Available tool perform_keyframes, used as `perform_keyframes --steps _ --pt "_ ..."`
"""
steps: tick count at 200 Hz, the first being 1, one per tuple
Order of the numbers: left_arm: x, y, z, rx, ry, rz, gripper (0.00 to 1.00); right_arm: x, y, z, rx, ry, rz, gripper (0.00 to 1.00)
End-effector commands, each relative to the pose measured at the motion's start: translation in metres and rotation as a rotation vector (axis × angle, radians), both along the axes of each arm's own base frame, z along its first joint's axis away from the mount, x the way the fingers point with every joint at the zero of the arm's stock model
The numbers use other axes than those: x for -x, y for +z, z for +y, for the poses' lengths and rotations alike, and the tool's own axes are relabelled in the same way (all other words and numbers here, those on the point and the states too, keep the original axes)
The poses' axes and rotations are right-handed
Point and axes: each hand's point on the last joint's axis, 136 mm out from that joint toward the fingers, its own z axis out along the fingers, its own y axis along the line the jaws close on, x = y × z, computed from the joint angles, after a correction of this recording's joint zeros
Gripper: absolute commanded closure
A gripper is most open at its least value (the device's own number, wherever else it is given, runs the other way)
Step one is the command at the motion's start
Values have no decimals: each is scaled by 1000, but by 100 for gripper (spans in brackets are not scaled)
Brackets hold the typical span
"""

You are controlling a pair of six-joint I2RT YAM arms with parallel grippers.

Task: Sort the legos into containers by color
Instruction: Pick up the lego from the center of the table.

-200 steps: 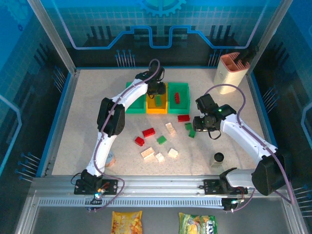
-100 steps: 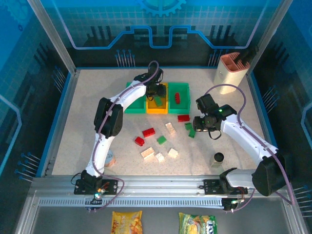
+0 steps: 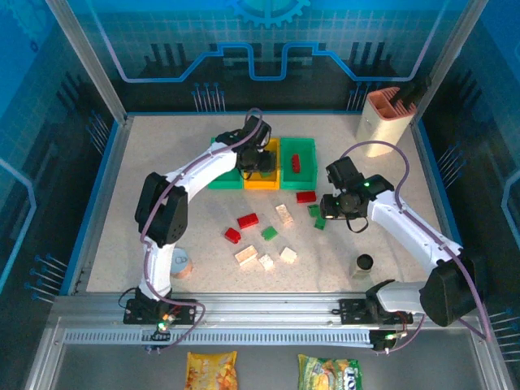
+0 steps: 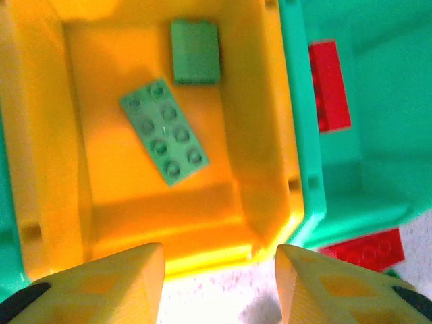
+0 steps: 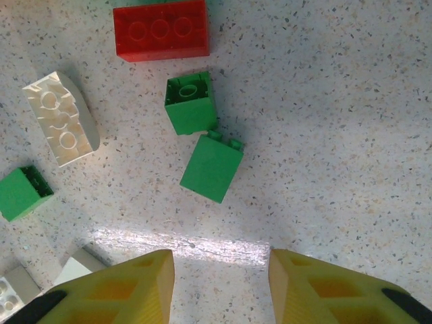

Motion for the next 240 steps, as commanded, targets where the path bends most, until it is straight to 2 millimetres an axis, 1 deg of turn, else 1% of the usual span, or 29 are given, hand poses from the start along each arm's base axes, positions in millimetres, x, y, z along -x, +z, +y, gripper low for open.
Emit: perform_keyframes --steps 1,22,48,91,114,132,158,189,212,240 --pt "30 0 -3 -11 6 56 51 3 -7 4 -12 -2 21 57" --pt "46 -5 -11 -15 13 78 51 2 -8 3 -6 -3 19 57" --pt "60 -11 -24 -2 30 101 51 3 -8 0 4 -3 18 57" --pt "80 -28 -39 -26 60 131 39 6 -5 -11 19 -16 7 57" --pt "89 -42 -43 -43 71 167 32 9 -3 -18 25 -20 4 57" --pt "94 -51 -45 -42 73 190 29 11 -1 -23 26 -25 2 57" --pt "100 -58 -52 -24 60 213 29 14 -3 -29 25 -35 5 57" --pt "107 -72 -59 -23 54 252 29 15 -4 -33 17 -47 5 57" --pt "111 -80 -68 -14 35 269 31 16 -5 -33 14 -49 6 57" --pt "111 -88 -75 -13 23 287 34 16 -4 -35 15 -51 5 57"
